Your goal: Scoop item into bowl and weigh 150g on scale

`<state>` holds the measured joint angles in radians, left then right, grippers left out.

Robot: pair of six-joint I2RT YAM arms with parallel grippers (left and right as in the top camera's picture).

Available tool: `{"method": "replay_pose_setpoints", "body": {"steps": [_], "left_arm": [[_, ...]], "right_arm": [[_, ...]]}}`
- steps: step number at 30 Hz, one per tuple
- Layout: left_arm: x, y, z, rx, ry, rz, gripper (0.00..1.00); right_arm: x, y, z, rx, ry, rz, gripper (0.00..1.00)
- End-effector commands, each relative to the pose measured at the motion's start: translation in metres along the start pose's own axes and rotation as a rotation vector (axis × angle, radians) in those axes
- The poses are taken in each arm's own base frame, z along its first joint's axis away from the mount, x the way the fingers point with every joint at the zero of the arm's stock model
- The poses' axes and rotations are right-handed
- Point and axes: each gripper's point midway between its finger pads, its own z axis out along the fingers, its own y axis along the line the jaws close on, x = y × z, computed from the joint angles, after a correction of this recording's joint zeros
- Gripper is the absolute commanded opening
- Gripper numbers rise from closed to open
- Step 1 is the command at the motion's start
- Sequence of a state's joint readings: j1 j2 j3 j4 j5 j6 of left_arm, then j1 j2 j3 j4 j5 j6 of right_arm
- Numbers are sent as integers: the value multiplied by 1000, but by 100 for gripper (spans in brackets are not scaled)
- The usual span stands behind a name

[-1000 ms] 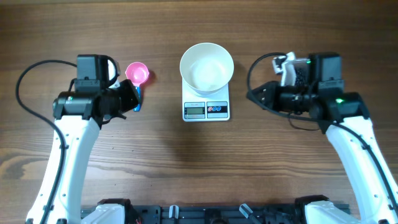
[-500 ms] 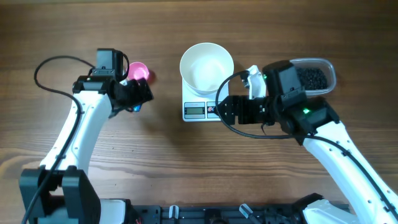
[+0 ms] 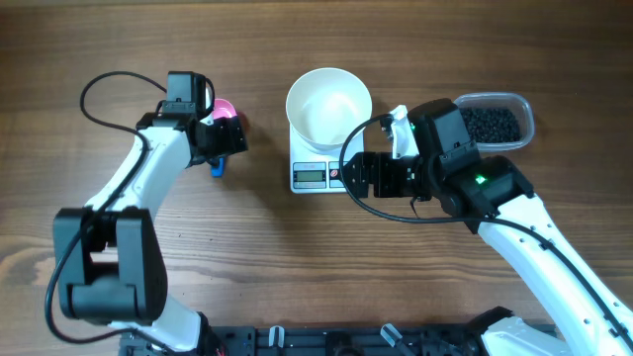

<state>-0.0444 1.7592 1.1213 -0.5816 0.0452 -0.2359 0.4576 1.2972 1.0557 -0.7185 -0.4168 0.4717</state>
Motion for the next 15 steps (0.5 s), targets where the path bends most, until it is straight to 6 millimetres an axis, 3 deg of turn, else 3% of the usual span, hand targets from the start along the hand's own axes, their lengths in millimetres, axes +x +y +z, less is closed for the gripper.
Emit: {"method": "replay_pose_setpoints", "body": {"steps": [1,5,10,15], "left_arm": [[-5,1,16,-18,-7,32,86],[-6,1,29,-19,-5,31,79],[-3,2,34,-22,9,30,58],[3,-2,34,8,37,22,54]], "right_arm": [[-6,2,-1,7,-17,-3,92],[-6,2,-1,7,-17,-3,93],[-7,2,-1,6,-20,-4,94],[-7,3,-1,6,-21,-4,95]]}}
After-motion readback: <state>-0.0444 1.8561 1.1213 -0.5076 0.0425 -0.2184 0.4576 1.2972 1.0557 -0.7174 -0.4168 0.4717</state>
